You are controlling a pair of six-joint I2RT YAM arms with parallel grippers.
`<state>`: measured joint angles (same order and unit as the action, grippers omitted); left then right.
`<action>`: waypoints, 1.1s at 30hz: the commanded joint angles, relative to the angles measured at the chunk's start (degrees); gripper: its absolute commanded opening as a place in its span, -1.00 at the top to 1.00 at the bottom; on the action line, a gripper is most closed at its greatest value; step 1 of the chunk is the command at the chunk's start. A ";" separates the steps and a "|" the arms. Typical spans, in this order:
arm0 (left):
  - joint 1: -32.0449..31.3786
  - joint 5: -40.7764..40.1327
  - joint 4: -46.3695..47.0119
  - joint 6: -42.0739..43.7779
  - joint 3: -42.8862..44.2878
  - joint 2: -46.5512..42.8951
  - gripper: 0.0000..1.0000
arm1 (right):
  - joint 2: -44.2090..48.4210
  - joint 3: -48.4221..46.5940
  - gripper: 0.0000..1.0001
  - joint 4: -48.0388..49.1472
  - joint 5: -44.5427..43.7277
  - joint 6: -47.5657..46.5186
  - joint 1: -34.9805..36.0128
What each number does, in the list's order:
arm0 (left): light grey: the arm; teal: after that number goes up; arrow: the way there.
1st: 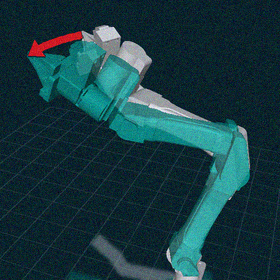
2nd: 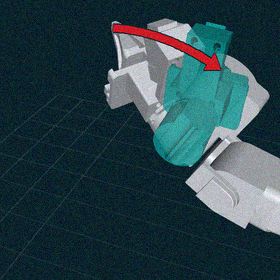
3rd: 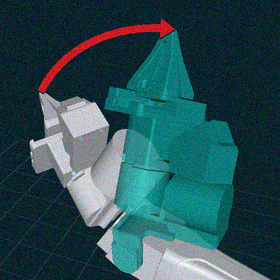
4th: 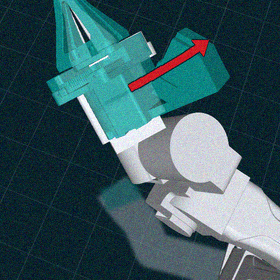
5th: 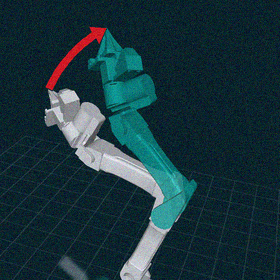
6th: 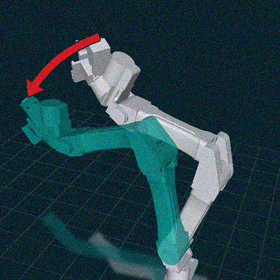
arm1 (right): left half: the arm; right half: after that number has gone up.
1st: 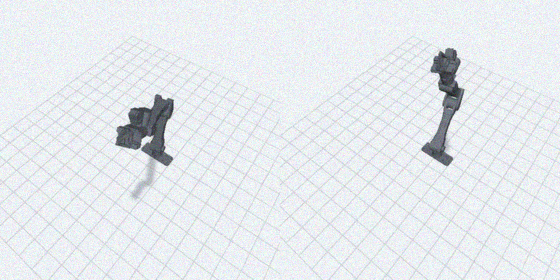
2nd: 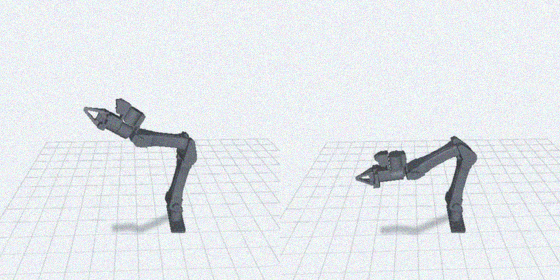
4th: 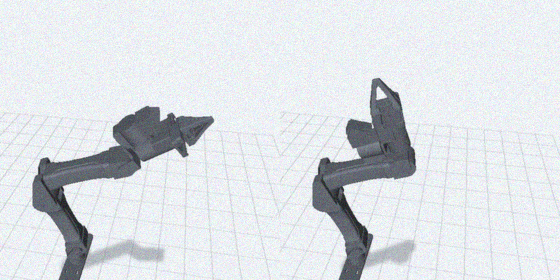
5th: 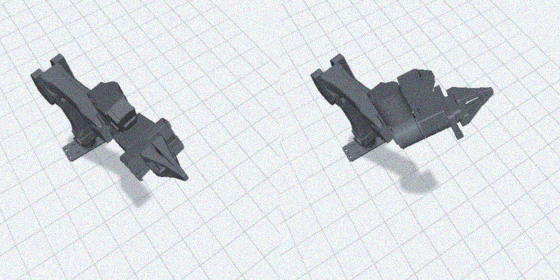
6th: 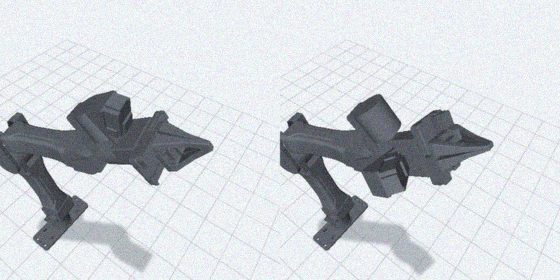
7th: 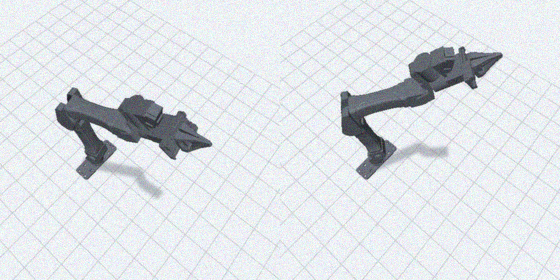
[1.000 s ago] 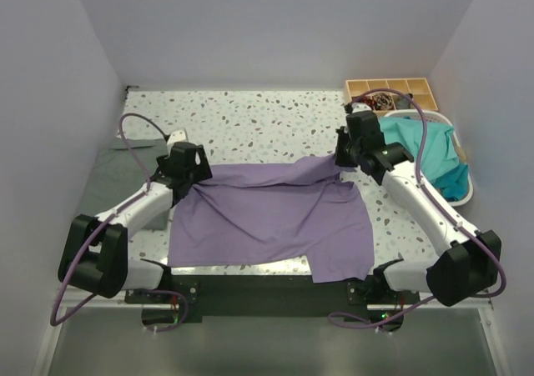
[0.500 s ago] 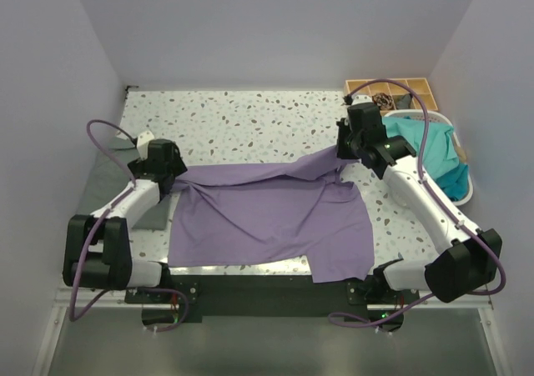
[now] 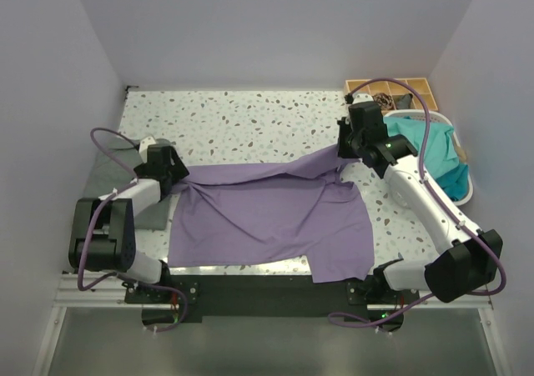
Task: Fold and stack the t-shirts
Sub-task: Flatten the tshirt out
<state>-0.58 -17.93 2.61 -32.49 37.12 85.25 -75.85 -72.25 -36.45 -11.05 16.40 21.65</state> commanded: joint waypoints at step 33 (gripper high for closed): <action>4.80 2.99 6.88 -2.31 -4.61 -4.66 -0.46 | 0.27 -1.84 1.00 -0.03 -1.08 -1.38 -0.47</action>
<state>3.73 -16.05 4.84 -33.91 32.51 80.29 -75.85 -72.25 -36.49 -11.03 15.97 21.41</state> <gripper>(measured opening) 0.748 0.014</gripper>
